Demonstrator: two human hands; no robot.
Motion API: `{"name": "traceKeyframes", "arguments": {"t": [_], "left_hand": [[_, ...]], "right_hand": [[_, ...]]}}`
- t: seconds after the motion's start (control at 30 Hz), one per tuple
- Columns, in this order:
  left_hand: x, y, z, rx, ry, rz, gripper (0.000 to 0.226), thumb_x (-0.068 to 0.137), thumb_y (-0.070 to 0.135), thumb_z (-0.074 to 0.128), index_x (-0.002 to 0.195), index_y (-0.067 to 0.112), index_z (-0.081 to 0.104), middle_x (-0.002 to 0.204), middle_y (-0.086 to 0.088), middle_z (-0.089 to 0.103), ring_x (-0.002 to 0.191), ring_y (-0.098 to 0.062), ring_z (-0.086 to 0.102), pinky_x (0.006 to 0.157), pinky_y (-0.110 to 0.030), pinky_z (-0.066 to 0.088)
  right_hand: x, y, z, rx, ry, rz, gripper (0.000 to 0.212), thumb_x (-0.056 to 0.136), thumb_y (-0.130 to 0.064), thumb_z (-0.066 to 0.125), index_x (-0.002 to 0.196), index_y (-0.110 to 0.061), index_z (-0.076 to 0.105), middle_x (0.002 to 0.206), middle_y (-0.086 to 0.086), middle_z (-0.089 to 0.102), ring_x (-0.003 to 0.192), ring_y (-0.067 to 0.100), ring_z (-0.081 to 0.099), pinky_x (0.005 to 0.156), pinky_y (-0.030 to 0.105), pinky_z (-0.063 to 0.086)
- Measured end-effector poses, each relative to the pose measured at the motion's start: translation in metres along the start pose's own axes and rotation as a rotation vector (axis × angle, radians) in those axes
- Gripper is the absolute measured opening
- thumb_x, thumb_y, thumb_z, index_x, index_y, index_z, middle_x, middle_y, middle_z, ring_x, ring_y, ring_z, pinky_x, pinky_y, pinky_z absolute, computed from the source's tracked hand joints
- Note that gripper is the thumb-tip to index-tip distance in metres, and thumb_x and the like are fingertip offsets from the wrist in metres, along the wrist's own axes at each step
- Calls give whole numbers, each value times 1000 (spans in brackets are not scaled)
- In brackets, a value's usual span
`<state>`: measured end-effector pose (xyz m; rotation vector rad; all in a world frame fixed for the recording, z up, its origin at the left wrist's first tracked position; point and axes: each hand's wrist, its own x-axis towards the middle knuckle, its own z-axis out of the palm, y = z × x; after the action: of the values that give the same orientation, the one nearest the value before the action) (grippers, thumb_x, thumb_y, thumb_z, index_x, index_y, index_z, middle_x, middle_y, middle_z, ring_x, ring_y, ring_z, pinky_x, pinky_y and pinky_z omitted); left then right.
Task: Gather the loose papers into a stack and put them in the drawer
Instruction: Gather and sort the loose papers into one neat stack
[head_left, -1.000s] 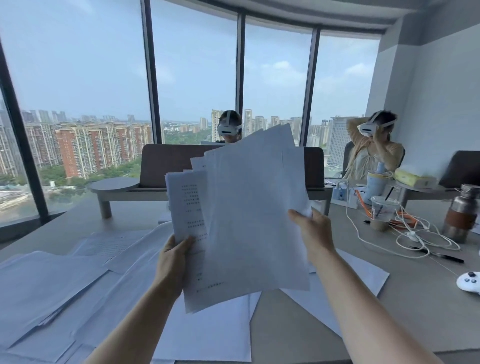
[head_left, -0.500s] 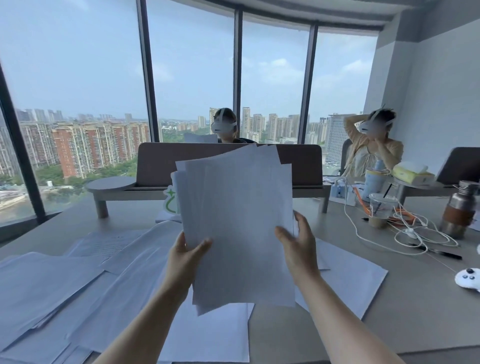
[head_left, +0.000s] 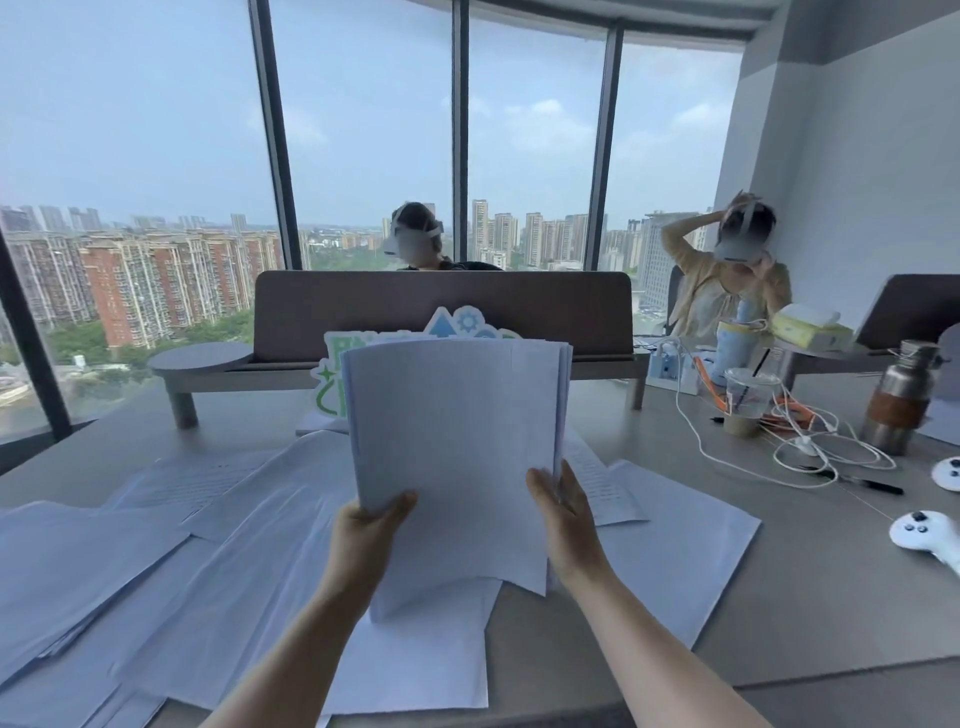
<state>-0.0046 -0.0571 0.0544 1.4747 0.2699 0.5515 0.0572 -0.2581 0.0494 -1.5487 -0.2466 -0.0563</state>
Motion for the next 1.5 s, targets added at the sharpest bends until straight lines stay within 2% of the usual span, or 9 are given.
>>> {"name": "traceKeyframes", "arguments": {"t": [0.1,0.2,0.3,0.5,0.73,0.97,1.2,1.37,1.5], "left_hand": [[6,-1,-4,16,31,-41,10,82,15,74,72,12,72,58,6,67,66,-20,60,61,-30,48],[13,-1,-8,-2,72,-67,10,82,12,74,72,12,71,61,0,67,68,-22,61,65,-33,48],[19,-2,-9,-69,121,-152,8,84,9,71,77,10,67,71,-8,64,66,-23,59,64,-32,49],[38,-23,-22,-65,204,-309,13,83,12,71,93,4,67,86,-16,66,78,-29,62,83,-45,52],[47,-37,-28,-31,207,-398,15,85,10,69,97,2,63,86,-15,66,86,-34,64,91,-53,52],[50,-35,-25,-19,194,-418,9,86,10,68,81,8,60,78,-10,63,70,-25,61,81,-43,50],[49,-40,-25,15,170,-459,9,84,12,70,80,12,62,82,-9,66,82,-31,64,90,-51,52],[47,-39,-19,33,166,-444,17,83,14,72,97,7,64,83,-10,65,77,-28,63,89,-49,52],[41,-35,-4,8,136,-451,22,82,13,72,100,6,63,96,-16,64,85,-31,62,90,-50,51]], "right_hand": [[10,2,-13,-61,41,26,62,90,-67,42,129,-22,58,137,-6,56,123,13,53,107,42,41],[30,7,-39,-443,159,92,39,83,-48,45,81,-11,55,78,1,57,74,21,53,69,36,42],[45,21,-70,-827,203,285,20,83,-32,48,89,-17,59,99,9,63,95,31,55,75,37,46],[65,35,-94,-1074,244,479,67,84,-59,54,132,-12,51,130,14,48,122,34,43,93,40,41],[94,41,-86,-1153,280,554,92,70,-79,57,134,-13,49,134,13,48,125,32,41,94,41,38],[111,37,-80,-1217,247,731,96,56,-66,79,133,-17,48,132,11,49,123,30,45,95,37,38],[107,39,-75,-1104,205,593,7,81,-19,59,84,-13,57,88,2,62,108,29,60,94,37,39],[77,29,-92,-882,308,443,12,82,-14,49,69,-13,48,74,3,55,66,24,53,60,26,39],[45,20,-114,-769,363,426,17,80,-18,51,67,-11,42,65,1,47,58,22,41,56,28,30]]}}
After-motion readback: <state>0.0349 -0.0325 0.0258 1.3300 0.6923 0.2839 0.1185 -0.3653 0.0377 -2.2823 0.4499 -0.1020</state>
